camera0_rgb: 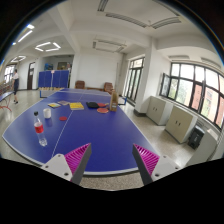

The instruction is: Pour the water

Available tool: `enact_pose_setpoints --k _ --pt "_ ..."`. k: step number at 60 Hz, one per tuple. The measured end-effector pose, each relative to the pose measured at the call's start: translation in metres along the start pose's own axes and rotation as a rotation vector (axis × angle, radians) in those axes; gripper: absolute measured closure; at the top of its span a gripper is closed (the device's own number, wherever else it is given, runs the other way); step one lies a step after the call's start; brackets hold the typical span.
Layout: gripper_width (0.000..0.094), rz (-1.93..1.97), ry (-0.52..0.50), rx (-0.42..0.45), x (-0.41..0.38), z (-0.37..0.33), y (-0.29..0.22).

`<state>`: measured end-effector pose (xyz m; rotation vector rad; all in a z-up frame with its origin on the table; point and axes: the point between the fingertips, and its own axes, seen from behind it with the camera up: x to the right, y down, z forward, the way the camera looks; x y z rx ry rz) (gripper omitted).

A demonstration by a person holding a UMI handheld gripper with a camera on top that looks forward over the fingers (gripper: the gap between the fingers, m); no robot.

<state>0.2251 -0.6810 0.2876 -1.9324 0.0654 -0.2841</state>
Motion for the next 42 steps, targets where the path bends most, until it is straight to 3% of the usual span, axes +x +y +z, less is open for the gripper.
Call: enact_pose_setpoints --k 16,22,25,33,42 --pt "0.0084 -0.028 -0.014 -0.069 -0.035 -0.011 0.053" --pt "0.0083 -0.04 -0.045 -0.094 -0.062 -0.012 0.108" --pt "0.0082 -0.04 -0.066 -0.121 -0.082 -0.018 0.111" --pt "0.0083 -0.033 -0.112 -0.154 -0.178 -0.005 0.151" --pt "0.0082 -0.003 -0.191 -0.132 -0.294 0.034 0.124"
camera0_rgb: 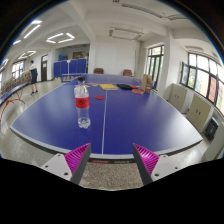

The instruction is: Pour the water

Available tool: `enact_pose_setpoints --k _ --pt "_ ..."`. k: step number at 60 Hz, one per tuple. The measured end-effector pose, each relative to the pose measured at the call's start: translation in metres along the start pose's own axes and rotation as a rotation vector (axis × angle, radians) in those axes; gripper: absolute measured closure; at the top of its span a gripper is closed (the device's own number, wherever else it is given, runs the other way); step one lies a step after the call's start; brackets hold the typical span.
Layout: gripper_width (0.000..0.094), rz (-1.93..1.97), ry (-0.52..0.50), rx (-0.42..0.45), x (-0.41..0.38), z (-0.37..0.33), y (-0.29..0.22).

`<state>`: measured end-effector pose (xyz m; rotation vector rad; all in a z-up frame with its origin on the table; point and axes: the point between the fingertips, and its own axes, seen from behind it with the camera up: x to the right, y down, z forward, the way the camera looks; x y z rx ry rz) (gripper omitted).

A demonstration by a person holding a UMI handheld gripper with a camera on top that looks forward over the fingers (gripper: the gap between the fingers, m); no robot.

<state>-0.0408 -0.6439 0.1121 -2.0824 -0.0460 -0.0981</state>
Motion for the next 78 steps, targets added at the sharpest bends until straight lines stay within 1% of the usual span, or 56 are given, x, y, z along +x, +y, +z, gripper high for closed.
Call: enact_pose_setpoints --k 1,4,7,8,11,16,24,27,31,36,37,40,45,46,47,52,56,57,64,70,73,78 --pt "0.0083 0.005 -0.006 0.008 -0.015 0.002 0.003" --pt "0.0081 0.013 -0.027 0.027 -0.047 0.027 -0.01" --pt "0.008 0.014 -0.044 0.051 -0.07 0.065 -0.033" --pt "0.0081 0.014 -0.045 0.06 -0.082 0.061 -0.035" --pt "0.0081 0.011 -0.047 0.089 -0.099 0.087 -0.051" --pt "0.008 0.018 -0.034 0.129 -0.118 0.129 -0.078" --pt "0.0097 0.048 0.003 0.169 -0.129 0.189 -0.104" --pt "0.014 0.058 0.011 0.176 -0.13 0.203 -0.108" --pt "0.0235 0.062 0.021 0.189 -0.132 0.221 -0.114" --pt "0.0421 0.056 0.025 0.21 -0.135 0.228 -0.118" --pt "0.042 0.055 0.029 0.219 -0.135 0.234 -0.12" --pt "0.046 0.05 0.032 0.232 -0.135 0.237 -0.123" --pt "0.056 0.048 0.065 0.245 -0.132 0.236 -0.125" --pt "0.056 0.049 0.072 0.248 -0.13 0.236 -0.126" --pt "0.0589 0.047 0.076 0.247 -0.13 0.236 -0.126" --pt "0.0592 0.03 0.103 0.237 -0.126 0.236 -0.132" --pt "0.0594 0.004 0.142 0.233 -0.114 0.232 -0.143" --pt "0.0594 -0.004 0.152 0.234 -0.109 0.228 -0.137" --pt "0.0593 -0.101 0.271 0.249 -0.061 0.223 -0.186" --pt "0.0594 -0.257 0.401 0.283 -0.007 0.225 -0.256" --pt "0.0593 -0.348 0.464 0.313 0.015 0.226 -0.297" --pt "0.0592 -0.532 0.574 0.361 0.03 0.247 -0.37"
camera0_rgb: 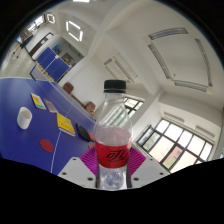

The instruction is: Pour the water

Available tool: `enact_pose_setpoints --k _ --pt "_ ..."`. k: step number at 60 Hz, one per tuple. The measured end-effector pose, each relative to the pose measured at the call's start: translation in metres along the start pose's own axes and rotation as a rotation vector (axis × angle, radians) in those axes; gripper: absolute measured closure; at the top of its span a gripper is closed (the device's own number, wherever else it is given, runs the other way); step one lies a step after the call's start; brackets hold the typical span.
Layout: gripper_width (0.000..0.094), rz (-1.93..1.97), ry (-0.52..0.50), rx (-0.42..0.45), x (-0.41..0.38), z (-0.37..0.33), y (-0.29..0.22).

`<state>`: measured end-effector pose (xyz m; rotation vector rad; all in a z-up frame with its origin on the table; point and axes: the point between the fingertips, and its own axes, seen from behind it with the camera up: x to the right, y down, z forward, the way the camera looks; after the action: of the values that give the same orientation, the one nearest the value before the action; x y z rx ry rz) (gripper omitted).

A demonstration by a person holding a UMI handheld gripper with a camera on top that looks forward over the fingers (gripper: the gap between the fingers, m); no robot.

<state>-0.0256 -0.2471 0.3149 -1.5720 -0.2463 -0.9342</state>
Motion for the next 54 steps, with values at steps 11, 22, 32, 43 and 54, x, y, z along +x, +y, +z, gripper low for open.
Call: enact_pose_setpoints --k 11,22,32,43,54 --pt "0.0595 -0.493 0.121 0.257 -0.001 0.096 -0.137" --pt "0.0593 -1.025 0.133 0.541 -0.117 0.144 -0.227" --pt "0.0596 -1.408 0.074 0.682 -0.239 0.163 -0.219" --pt "0.0596 -1.609 0.012 0.758 -0.317 0.163 -0.188" --pt "0.0596 -1.584 -0.016 0.768 -0.325 0.161 -0.189"
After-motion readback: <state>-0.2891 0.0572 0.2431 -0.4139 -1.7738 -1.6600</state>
